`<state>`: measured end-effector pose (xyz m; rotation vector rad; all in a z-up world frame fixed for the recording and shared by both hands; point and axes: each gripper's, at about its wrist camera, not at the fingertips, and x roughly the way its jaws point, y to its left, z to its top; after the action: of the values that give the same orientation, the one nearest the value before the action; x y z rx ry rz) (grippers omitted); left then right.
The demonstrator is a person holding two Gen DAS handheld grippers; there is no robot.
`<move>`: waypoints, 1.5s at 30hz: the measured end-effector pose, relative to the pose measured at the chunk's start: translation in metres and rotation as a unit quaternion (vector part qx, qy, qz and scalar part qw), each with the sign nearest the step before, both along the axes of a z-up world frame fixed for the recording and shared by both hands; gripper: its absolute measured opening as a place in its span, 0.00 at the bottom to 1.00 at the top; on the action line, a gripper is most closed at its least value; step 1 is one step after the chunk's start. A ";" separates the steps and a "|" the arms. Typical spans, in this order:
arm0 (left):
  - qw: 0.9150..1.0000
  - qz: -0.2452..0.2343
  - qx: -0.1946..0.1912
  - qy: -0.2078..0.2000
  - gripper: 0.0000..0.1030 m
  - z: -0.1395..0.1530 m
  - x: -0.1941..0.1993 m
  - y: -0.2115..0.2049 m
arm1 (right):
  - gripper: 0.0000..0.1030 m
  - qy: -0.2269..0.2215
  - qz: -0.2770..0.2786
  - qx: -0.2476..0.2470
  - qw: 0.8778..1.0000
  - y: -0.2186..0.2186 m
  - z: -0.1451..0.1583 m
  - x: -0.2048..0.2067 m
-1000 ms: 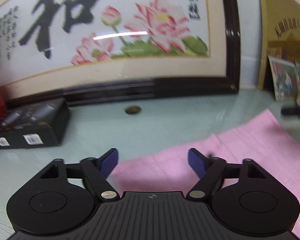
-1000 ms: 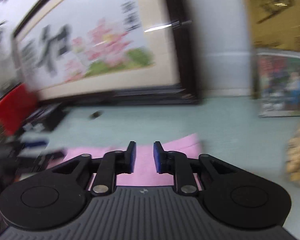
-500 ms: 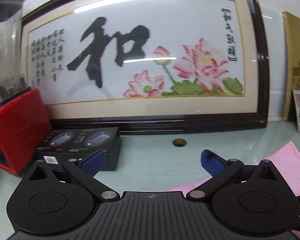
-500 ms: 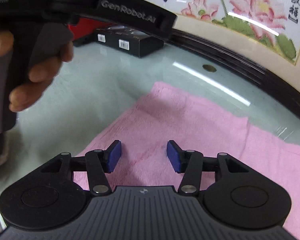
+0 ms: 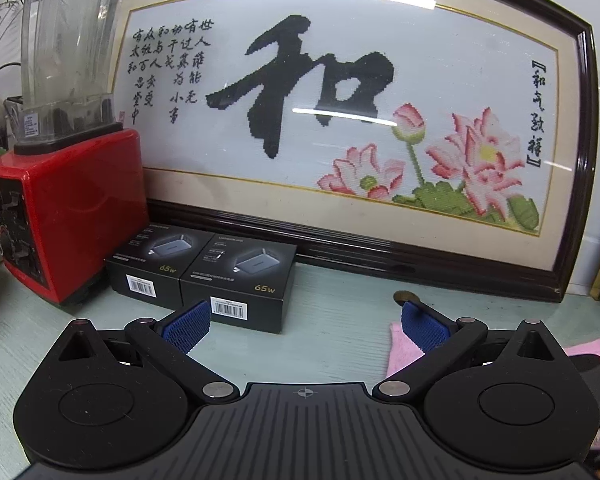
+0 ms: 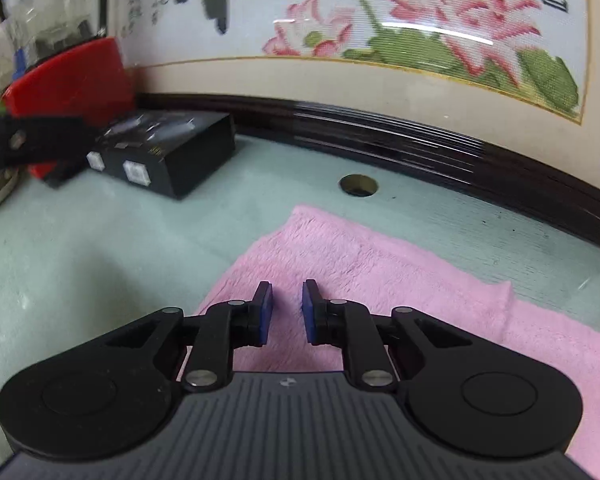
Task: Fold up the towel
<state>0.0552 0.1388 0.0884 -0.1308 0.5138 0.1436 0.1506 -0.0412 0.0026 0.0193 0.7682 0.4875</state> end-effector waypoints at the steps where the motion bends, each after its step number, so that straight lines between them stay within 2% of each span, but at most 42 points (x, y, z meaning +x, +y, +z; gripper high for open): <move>1: 1.000 -0.004 -0.001 0.005 1.00 -0.002 0.001 -0.001 | 0.29 0.014 0.004 0.030 0.999 -0.007 0.000 0.002; 3: 0.999 -0.027 0.011 0.016 1.00 -0.009 0.001 -0.009 | 0.37 0.021 0.001 0.079 0.997 -0.029 0.008 -0.004; 4: 0.999 -0.034 0.016 0.017 1.00 -0.011 0.000 -0.012 | 0.45 0.021 -0.003 0.102 0.995 -0.041 0.013 -0.008; 5: 0.998 -0.049 0.024 0.020 1.00 -0.013 -0.001 -0.017 | 0.48 0.013 -0.013 0.114 0.993 -0.056 0.020 -0.017; 7: 0.995 -0.087 0.034 0.024 1.00 -0.018 -0.004 -0.028 | 0.51 -0.011 -0.027 0.107 0.994 -0.083 0.033 -0.041; 8: 0.993 -0.106 0.037 0.025 1.00 -0.020 -0.006 -0.034 | 0.59 -0.022 -0.036 0.096 0.994 -0.099 0.038 -0.056; 10: 0.989 -0.135 0.044 0.028 1.00 -0.024 -0.009 -0.043 | 0.66 -0.028 -0.049 0.079 0.995 -0.123 0.041 -0.080; 15: 0.975 -0.209 0.054 0.049 1.00 -0.044 -0.029 -0.061 | 0.70 -0.014 -0.055 0.039 0.998 -0.181 0.031 -0.143; 18: 0.970 -0.234 0.036 0.058 1.00 -0.048 -0.051 -0.060 | 0.72 -0.010 -0.058 0.026 0.998 -0.205 0.021 -0.169; 22: 0.963 -0.264 0.004 0.050 1.00 -0.044 -0.091 -0.050 | 0.72 -0.008 -0.052 0.046 0.998 -0.220 0.008 -0.186; 24: 0.961 -0.274 0.005 0.047 1.00 -0.043 -0.107 -0.049 | 0.72 -0.005 -0.043 0.059 0.997 -0.221 0.001 -0.187; 27: 0.958 -0.284 0.017 0.045 1.00 -0.044 -0.130 -0.049 | 0.72 -0.010 -0.031 0.051 0.998 -0.213 -0.006 -0.186; 30: 0.954 -0.294 0.037 0.043 1.00 -0.051 -0.152 -0.051 | 0.67 -0.010 -0.016 0.054 0.998 -0.206 -0.010 -0.184; 31: 0.952 -0.299 0.043 0.045 1.00 -0.054 -0.157 -0.053 | 0.59 -0.012 -0.016 0.052 0.998 -0.203 -0.011 -0.184; 32: 0.951 -0.301 0.048 0.047 1.00 -0.057 -0.160 -0.055 | 0.37 -0.015 -0.019 0.044 0.999 -0.201 -0.011 -0.186; 34: 0.950 -0.302 0.053 0.056 1.00 -0.064 -0.161 -0.059 | 0.15 -0.025 -0.026 0.035 0.999 -0.201 -0.010 -0.193; 35: 0.950 -0.302 0.054 0.060 1.00 -0.067 -0.160 -0.060 | 0.11 -0.031 -0.030 0.032 0.999 -0.201 -0.009 -0.198; 38: 0.951 -0.299 0.044 0.071 1.00 -0.071 -0.157 -0.059 | 0.07 -0.055 -0.026 0.027 0.998 -0.202 -0.004 -0.217; 42: 0.952 -0.296 0.027 0.072 1.00 -0.073 -0.159 -0.052 | 0.06 -0.109 0.007 0.029 0.994 -0.203 0.005 -0.265; 45: 0.951 -0.300 0.028 0.064 1.00 -0.073 -0.168 -0.045 | 0.07 -0.127 0.012 0.022 0.992 -0.206 0.004 -0.297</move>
<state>-0.1129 0.0935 0.0153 0.0949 0.6582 -0.4312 -0.1468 -0.2473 0.0062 -0.0101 0.5091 0.5183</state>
